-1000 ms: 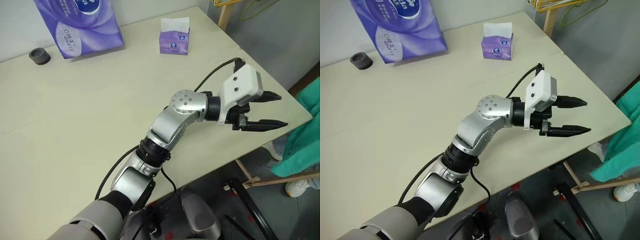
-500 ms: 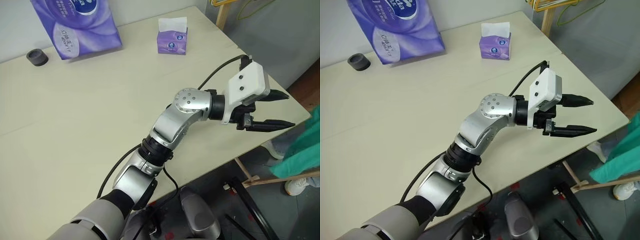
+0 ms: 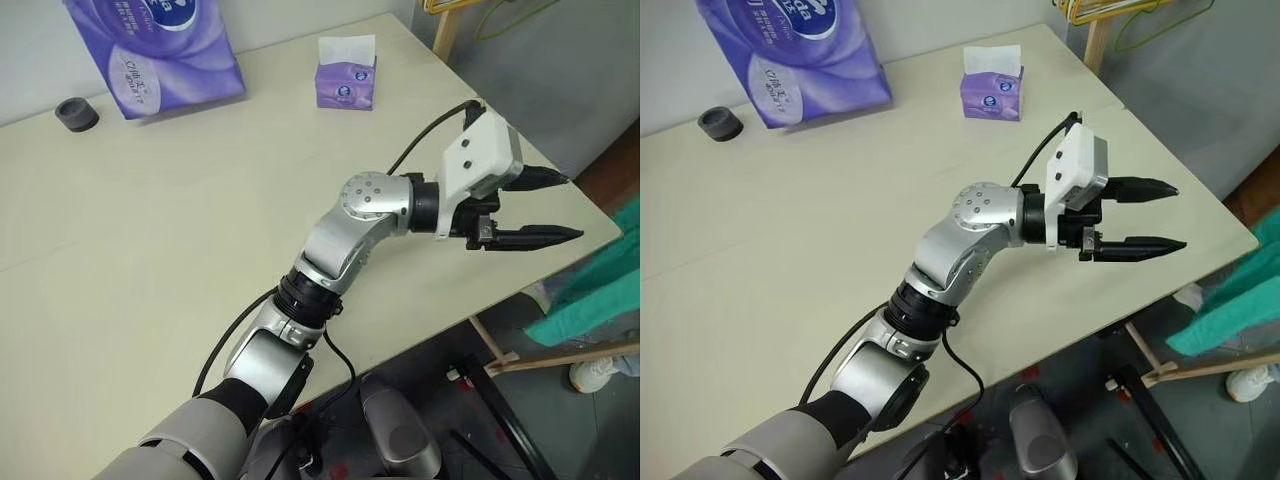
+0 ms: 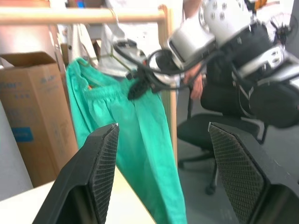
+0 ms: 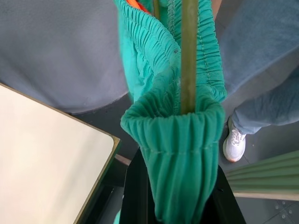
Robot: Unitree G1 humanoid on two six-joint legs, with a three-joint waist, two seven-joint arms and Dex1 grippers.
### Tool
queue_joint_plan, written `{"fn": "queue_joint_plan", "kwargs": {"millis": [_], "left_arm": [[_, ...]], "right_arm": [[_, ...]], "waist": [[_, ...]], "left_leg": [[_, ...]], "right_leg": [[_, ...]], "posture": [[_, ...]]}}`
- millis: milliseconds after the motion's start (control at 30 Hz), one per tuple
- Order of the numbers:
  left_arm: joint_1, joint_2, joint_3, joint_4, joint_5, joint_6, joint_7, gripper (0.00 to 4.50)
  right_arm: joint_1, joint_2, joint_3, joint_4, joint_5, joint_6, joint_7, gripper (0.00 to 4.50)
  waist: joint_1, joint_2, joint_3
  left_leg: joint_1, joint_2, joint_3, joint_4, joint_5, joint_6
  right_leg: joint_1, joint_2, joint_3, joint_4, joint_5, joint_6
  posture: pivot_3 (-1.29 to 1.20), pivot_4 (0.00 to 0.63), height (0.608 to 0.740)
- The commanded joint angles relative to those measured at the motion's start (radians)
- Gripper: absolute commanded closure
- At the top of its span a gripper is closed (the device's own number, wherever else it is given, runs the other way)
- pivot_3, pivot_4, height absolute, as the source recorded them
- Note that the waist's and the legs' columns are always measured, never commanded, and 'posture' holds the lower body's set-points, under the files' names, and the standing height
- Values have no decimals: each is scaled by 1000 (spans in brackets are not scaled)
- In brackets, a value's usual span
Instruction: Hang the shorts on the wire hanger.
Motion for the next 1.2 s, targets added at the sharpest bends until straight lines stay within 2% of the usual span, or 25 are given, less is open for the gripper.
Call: {"fn": "queue_joint_plan", "kwargs": {"millis": [33,400,533,867,1000,1200], "left_arm": [[-32,-18,21,-18,-24,-23,5,1260],[-37,-18,22,-7,-17,-39,9,1260],[-39,-17,21,-5,-16,-42,8,1216],[-41,-18,18,0,-11,-51,8,1216],[-43,-21,14,4,-4,-60,10,1216],[-38,-18,13,10,1,-72,15,1216]], "right_arm": [[15,9,-1,-3,-36,4,38,4500],[16,35,14,-33,-104,19,110,4500],[12,39,18,-40,-127,14,128,3392],[-11,45,29,-86,-177,22,151,14],[-3,52,37,-150,-204,17,147,14],[-25,126,61,-436,-274,34,73,14]], "waist": [[0,0,0],[0,0,-1],[-1,0,-1],[0,3,-2],[-1,3,-3],[-4,6,-4]], "left_leg": [[0,0,0,0,0,0],[0,0,0,1,0,0],[0,0,0,1,0,0],[0,-2,0,1,0,0],[0,-2,0,1,0,0],[0,-2,0,2,0,0]], "right_leg": [[0,0,0,0,0,0],[0,0,0,1,1,0],[0,0,0,1,1,0],[0,-2,0,2,2,1],[0,-2,0,3,2,2],[0,-2,0,3,2,2]], "posture": [[-417,267,740],[-421,266,740],[-421,266,740],[-430,260,740],[-429,257,740],[-437,249,740]]}}
